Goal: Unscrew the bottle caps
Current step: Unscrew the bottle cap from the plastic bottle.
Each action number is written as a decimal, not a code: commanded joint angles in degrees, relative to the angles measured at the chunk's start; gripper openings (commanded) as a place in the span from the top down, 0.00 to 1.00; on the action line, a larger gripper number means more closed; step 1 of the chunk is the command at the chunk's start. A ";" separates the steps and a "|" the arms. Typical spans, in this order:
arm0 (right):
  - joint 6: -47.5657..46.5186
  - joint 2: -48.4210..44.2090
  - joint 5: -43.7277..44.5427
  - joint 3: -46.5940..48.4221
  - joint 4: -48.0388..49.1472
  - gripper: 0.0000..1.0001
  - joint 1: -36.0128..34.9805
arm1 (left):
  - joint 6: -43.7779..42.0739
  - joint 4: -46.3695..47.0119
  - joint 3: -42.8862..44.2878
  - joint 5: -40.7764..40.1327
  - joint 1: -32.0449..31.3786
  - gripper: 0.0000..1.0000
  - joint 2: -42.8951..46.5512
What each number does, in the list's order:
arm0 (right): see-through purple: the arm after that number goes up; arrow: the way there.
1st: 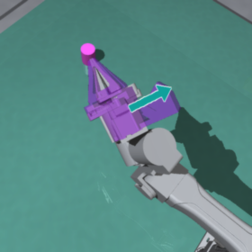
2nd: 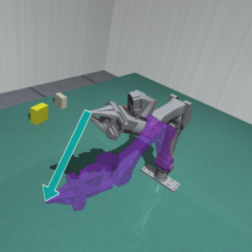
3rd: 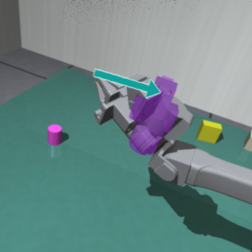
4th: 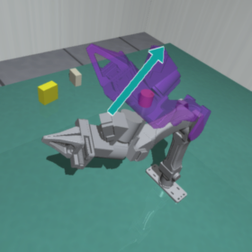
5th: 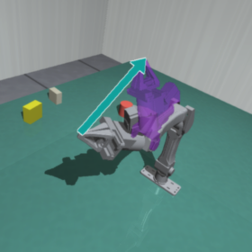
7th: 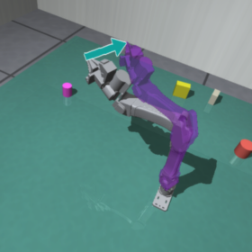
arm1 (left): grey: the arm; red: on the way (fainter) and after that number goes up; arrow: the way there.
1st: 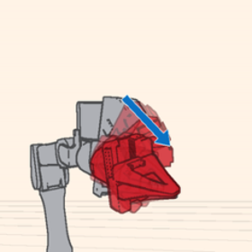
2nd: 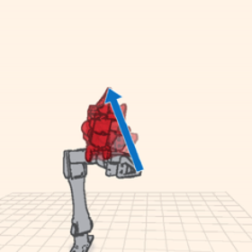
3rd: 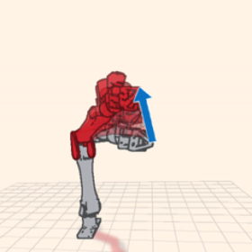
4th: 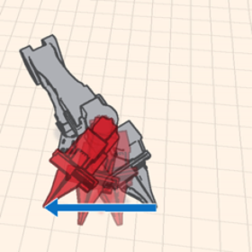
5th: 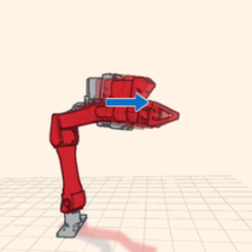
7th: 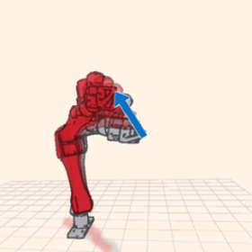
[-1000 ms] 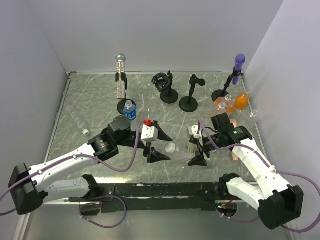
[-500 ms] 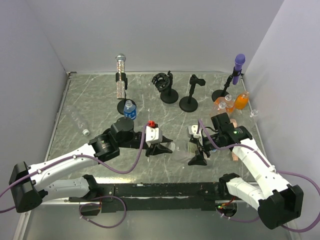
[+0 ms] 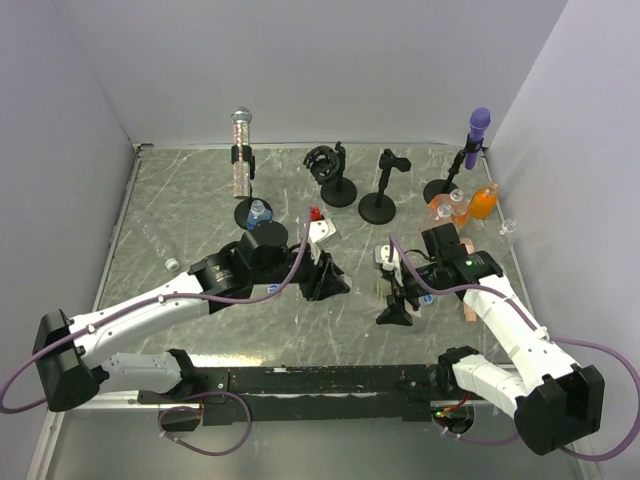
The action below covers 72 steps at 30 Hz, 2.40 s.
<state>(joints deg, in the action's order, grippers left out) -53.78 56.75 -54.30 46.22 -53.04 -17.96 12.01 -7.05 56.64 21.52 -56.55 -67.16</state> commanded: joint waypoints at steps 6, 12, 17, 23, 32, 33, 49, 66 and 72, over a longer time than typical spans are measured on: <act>3.50 0.20 -0.46 -0.42 6.63 0.88 -0.24 | 25.12 -9.98 8.29 -12.28 0.04 0.99 -5.78; 4.74 1.52 1.04 0.10 7.33 0.89 0.02 | 41.78 -16.77 12.53 -13.51 0.39 0.99 -10.28; 4.82 0.64 0.69 -0.42 7.60 0.89 0.38 | 39.77 -13.44 10.95 -17.48 0.57 0.78 -7.82; 3.33 0.99 -0.89 -0.07 6.19 0.89 0.55 | 26.96 -8.96 9.02 -16.87 0.92 0.04 -1.50; -1.14 0.99 -3.18 0.36 3.03 0.89 0.55 | -22.18 -1.16 -8.10 12.14 1.01 0.01 19.23; -1.76 1.17 -3.26 0.54 2.59 0.89 0.47 | -25.08 1.31 -9.95 11.01 1.01 0.01 21.34; -3.79 -0.32 -3.44 -0.43 1.97 0.88 0.55 | -33.81 1.60 0.48 15.22 1.18 0.24 0.98; -3.97 0.29 -4.14 -0.07 1.36 0.88 0.55 | -32.84 3.27 -1.62 12.32 1.18 0.41 2.12; -3.88 0.55 -4.23 -0.07 1.36 0.88 0.47 | -33.19 2.74 -2.24 12.23 1.10 0.39 2.38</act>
<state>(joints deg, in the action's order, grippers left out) -56.03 57.80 -55.66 45.25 -51.88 -17.43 -20.25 -4.58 54.39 33.17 -55.42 -66.15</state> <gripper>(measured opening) 0.837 0.604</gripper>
